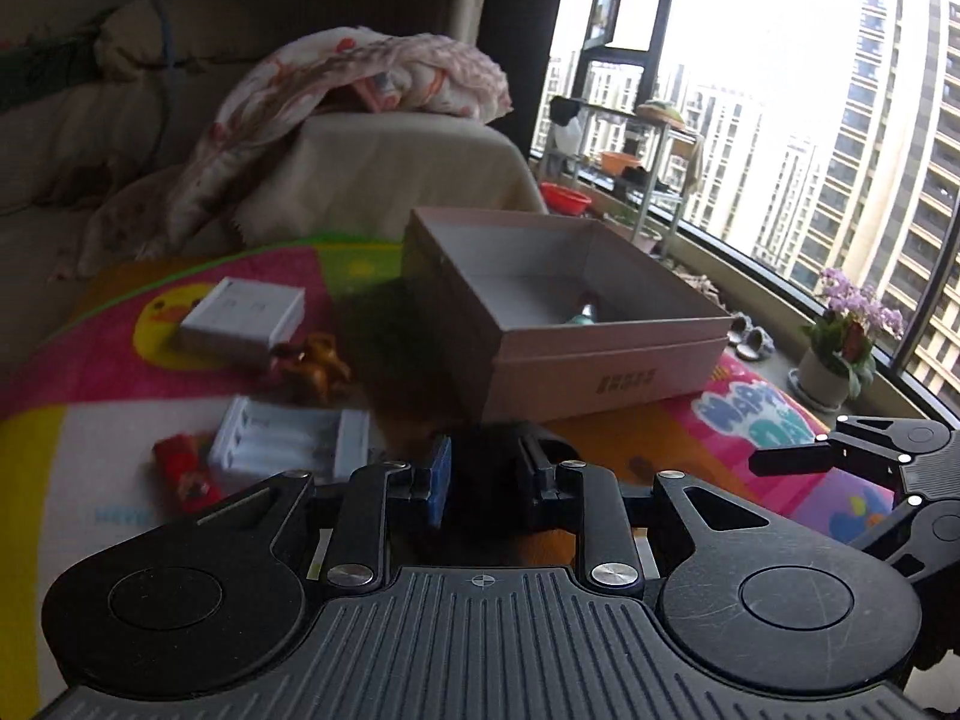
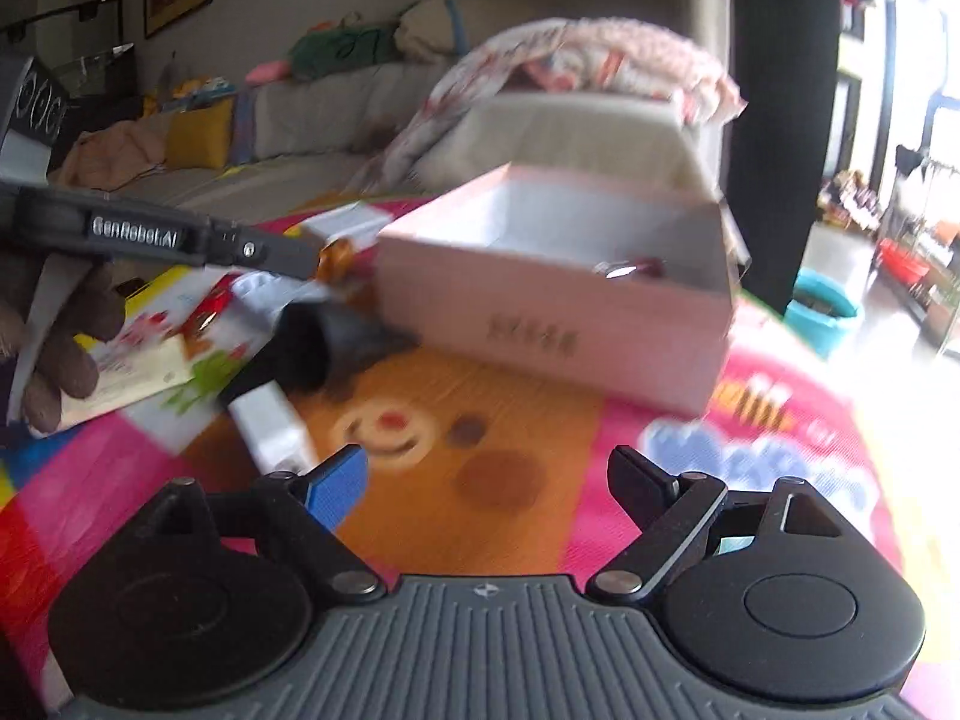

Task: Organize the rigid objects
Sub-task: 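Grasp the brown toy figure with the left tool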

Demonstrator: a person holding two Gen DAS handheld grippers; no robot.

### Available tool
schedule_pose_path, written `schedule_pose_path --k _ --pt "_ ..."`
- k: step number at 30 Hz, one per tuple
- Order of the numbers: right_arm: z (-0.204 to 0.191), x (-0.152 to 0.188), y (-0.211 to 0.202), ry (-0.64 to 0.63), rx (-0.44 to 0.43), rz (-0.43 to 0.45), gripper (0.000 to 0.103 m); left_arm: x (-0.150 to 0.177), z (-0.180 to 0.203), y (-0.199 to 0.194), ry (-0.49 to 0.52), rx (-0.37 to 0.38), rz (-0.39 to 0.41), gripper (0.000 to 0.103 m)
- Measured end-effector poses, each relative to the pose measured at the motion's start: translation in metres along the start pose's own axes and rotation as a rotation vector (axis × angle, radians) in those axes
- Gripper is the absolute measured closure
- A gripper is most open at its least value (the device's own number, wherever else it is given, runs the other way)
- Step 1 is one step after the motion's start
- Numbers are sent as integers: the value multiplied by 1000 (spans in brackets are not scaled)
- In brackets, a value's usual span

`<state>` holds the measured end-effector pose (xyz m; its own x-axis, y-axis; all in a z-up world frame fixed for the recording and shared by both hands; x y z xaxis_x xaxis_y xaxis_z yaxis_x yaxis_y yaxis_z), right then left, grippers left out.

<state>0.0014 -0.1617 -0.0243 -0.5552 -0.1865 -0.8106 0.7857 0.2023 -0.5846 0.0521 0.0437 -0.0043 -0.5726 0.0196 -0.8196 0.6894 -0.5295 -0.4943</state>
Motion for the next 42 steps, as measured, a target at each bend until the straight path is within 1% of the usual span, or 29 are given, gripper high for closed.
schedule_pose_path --k 2,5,8,11,14,16,18,22,25,26,28,29,31,33,35,38,39,41,42 --pt "-12 -1 -5 -6 -41 11 15 6 -9 -13 -54 -35 35 77" --pt "-32 -7 -5 -28 -74 25 15 6 -21 -26 -111 -78 78 77" --pt "-47 -12 4 -50 -77 25 15 5 -23 -28 -121 -85 76 77" --pt "-54 -13 11 -72 -54 13 15 6 -17 -26 -116 -71 67 77" --pt "-46 -13 11 -54 -20 10 15 11 -9 -20 -106 -49 50 77" --pt "-37 -10 9 -34 -2 6 15 12 -5 -17 -95 -51 41 77" --pt "-24 -7 8 2 15 2 15 12 -4 -16 -81 -70 44 77" --pt "-4 -4 9 119 7 -21 15 8 -13 -21 -80 -147 80 77" --pt "3 -3 16 171 7 -57 15 9 -20 -22 -103 -156 72 77" --pt "4 -3 16 178 4 -55 15 8 -22 -22 -109 -156 71 77" --pt "6 -2 15 189 6 -45 15 1 -24 -19 -113 -145 74 77" --pt "7 -2 14 195 11 -41 15 -9 -26 -17 -109 -145 90 77" --pt "7 -2 15 201 11 -46 15 -29 -34 -9 -89 -174 114 77" --pt "7 -2 16 201 11 -53 15 -46 -49 10 -85 -209 85 77" --pt "7 -2 15 201 12 -49 15 -57 -67 31 -131 -228 55 77" --pt "8 -2 15 210 8 -49 15 -60 -85 60 -181 -230 -13 77" --pt "8 -2 15 212 6 -48 15 -58 -88 69 -182 -232 -37 71" --pt "9 -2 16 217 3 -47 15 -56 -91 78 -167 -260 -52 61" --pt "9 -2 16 220 1 -48 15 -54 -94 81 -170 -272 -67 61"
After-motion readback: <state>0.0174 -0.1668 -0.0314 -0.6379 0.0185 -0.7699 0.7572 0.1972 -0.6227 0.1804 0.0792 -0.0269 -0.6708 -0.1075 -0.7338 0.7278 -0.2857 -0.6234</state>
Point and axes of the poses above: each gripper's, at about its wrist camera, not at the fingertips, and y roughly the way its jaws point, z to its right, x to its underside, the point moved 7 cm from there along y, roughly the way its jaws point, and after that the axes turned 13 degrees about x, right-handed, at the moved point
